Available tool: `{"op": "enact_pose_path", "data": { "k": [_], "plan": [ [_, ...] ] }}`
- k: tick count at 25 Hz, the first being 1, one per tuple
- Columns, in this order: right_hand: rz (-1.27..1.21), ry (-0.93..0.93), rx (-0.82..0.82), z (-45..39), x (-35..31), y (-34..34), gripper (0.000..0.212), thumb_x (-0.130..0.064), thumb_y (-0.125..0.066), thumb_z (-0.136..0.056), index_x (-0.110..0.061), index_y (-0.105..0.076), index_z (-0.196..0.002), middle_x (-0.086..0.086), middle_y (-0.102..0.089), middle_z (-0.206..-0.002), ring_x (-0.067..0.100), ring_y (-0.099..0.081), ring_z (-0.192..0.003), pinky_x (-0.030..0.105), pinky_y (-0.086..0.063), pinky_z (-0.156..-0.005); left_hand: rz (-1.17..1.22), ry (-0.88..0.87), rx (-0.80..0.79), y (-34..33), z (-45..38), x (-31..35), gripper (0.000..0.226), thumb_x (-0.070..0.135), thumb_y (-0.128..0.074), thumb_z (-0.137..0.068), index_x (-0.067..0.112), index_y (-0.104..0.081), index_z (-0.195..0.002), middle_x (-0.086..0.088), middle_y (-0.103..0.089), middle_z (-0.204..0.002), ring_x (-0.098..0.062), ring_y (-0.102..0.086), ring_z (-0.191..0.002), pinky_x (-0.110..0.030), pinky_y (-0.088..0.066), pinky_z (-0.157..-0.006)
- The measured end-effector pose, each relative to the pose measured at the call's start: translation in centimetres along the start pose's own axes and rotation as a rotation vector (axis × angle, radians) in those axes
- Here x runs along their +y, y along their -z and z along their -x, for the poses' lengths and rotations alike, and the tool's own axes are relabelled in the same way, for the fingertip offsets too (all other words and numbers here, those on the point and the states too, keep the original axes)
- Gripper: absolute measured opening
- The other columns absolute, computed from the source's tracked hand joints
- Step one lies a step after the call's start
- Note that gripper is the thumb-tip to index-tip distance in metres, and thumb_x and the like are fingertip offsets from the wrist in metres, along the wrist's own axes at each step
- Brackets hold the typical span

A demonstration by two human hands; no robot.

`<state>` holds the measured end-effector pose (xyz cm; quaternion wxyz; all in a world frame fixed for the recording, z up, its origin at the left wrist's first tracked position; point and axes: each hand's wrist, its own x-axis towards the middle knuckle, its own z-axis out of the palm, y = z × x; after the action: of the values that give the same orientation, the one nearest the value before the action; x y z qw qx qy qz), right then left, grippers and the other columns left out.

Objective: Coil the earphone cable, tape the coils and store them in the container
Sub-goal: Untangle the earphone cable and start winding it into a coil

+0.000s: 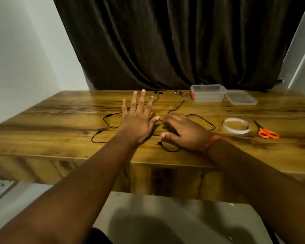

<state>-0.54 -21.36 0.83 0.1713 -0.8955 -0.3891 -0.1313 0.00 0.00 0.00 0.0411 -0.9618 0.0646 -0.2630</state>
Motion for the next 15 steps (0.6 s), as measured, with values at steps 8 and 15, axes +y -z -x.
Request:
{"op": "enact_pose_path", "data": {
  "k": [8, 15],
  "plan": [
    [0.003, 0.098, -0.092, 2.8, -2.7, -1.5, 0.015, -0.035, -0.061, -0.093, -0.022, -0.061, -0.101, -0.004, -0.058, -0.108, 0.015, -0.050, -0.104, 0.033, -0.044, -0.088, 0.086, -0.004, -0.052, 1.2, 4.3, 2.5, 0.068, 0.063, -0.003, -0.098, 0.028, 0.002, -0.157, -0.005, 0.019, -0.164, -0.026, 0.024, -0.149, -0.056, 0.004, -0.120],
    [-0.014, 0.027, 0.172, 2.4, -1.1, -2.1, 0.006, -0.027, -0.052, -0.098, -0.025, -0.054, -0.103, -0.006, -0.058, -0.099, 0.014, -0.055, -0.087, 0.029, -0.041, -0.068, 1.013, 0.033, -0.065, 1.2, 6.1, 5.0, 0.032, 0.046, -0.040, -0.103, 0.026, -0.065, -0.105, 0.008, -0.071, -0.093, -0.002, -0.065, -0.089, -0.023, -0.051, -0.075]
  ]
}}
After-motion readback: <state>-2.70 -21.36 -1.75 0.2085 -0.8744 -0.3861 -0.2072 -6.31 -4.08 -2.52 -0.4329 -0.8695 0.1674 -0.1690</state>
